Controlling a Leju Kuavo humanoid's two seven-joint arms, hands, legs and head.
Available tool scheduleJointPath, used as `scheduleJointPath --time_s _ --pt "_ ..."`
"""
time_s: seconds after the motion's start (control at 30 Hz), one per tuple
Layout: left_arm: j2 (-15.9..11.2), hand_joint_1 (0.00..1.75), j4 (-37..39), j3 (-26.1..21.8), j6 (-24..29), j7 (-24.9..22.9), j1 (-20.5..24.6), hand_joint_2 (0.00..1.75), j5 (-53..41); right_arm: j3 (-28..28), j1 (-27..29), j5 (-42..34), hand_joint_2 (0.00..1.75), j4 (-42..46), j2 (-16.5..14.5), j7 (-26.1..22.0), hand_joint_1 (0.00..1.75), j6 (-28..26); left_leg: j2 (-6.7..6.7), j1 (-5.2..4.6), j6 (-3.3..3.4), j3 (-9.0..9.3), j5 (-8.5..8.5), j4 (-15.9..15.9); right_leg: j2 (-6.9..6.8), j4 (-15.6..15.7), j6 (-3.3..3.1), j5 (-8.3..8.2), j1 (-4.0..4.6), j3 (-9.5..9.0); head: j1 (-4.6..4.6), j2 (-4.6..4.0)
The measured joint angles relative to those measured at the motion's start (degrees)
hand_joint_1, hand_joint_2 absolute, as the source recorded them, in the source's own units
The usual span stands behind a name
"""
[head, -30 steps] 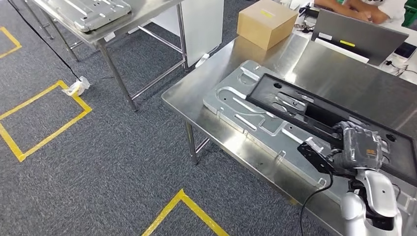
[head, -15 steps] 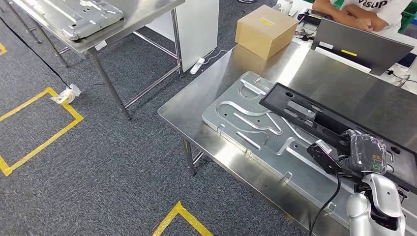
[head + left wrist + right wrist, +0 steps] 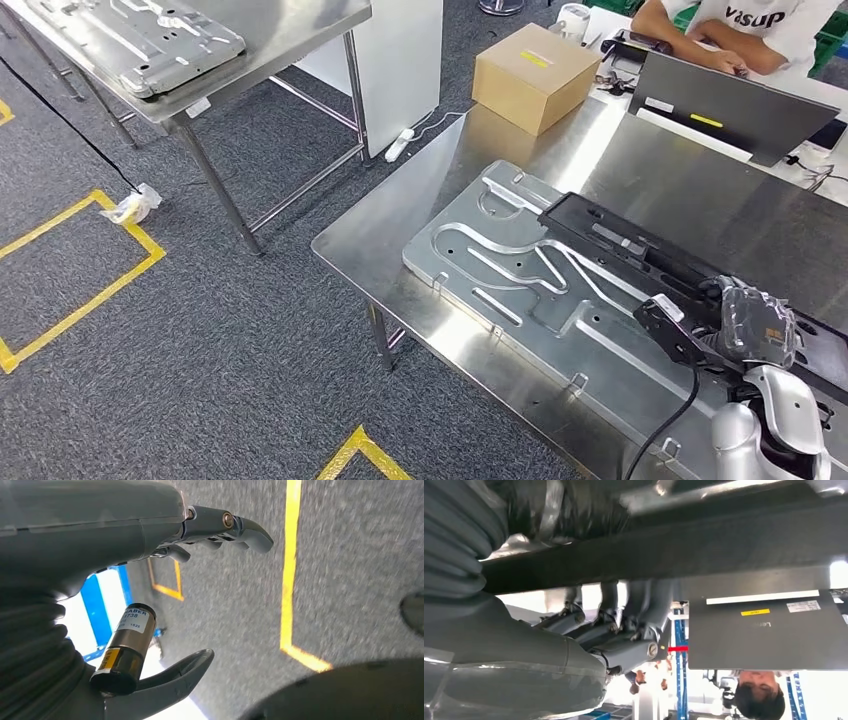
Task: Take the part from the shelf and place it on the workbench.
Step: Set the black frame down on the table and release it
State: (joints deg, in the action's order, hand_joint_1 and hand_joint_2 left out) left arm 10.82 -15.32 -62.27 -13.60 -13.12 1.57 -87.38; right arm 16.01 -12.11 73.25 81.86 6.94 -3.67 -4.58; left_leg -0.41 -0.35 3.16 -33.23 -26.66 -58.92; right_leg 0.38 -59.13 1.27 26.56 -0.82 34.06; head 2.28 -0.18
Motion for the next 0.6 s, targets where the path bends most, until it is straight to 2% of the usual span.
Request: scheduleJointPath --time_s 0.13,0.33,0.6 --pt "0.18 0.0 0.0 -0.09 -0.16 -1.33 0.12 0.0 0.28 -0.32 0.05 0.67 0.0 -1.32 -0.94 -0.55 0.0 0.12 0.01 0.1 -0.45 0.19 0.09 0.33 -0.06 -0.03 -0.33 0.17 0.15 -0.05 0.01 0.0" --pt "0.33 0.0 -0.01 -0.47 -0.04 -1.98 0.14 0.0 0.32 -2.17 0.22 1.95 0.0 -2.16 -2.49 -0.85 0.0 0.08 0.01 0.18 -1.25 0.24 0.14 0.49 -0.07 -0.11 -0.42 0.2 0.2 -0.06 0.01 0.0" --pt "0.44 0.0 -0.01 -1.84 0.06 -2.18 0.16 0.0 0.13 -7.36 0.46 -2.98 0.0 2.22 -3.25 -1.78 0.0 2.59 0.01 0.12 -1.27 0.23 0.15 0.43 -0.09 -0.1 -0.36 0.16 0.16 -0.13 0.03 0.0"
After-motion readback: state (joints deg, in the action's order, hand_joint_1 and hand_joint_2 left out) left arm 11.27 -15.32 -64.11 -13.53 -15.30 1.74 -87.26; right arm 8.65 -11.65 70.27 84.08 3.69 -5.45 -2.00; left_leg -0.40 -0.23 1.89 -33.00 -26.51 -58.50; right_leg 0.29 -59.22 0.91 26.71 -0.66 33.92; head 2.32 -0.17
